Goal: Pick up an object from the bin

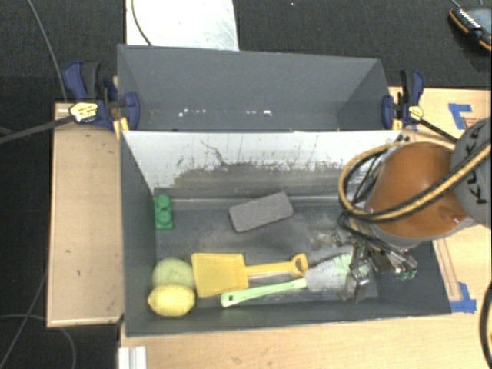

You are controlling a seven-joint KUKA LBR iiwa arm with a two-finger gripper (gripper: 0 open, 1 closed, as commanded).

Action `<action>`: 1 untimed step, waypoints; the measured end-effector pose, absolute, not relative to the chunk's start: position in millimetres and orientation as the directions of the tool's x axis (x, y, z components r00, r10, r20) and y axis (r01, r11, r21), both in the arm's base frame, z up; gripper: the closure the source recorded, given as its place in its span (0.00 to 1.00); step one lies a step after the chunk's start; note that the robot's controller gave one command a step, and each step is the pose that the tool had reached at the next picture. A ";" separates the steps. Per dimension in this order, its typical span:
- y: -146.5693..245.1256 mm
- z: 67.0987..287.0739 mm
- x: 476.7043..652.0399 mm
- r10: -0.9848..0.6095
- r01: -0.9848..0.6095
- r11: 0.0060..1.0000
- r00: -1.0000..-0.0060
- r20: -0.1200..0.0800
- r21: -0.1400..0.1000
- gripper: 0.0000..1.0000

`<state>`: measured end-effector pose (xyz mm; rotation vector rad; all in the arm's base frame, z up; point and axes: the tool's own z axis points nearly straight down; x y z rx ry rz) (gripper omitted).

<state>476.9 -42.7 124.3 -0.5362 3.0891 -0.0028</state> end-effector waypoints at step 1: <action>20.7 100.1 479.3 -0.656 -0.656 0.755 -0.755 -0.002 0.002 0.00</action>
Offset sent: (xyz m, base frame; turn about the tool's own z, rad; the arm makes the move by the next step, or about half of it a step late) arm 0.0003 -0.0153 -0.0543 -0.1773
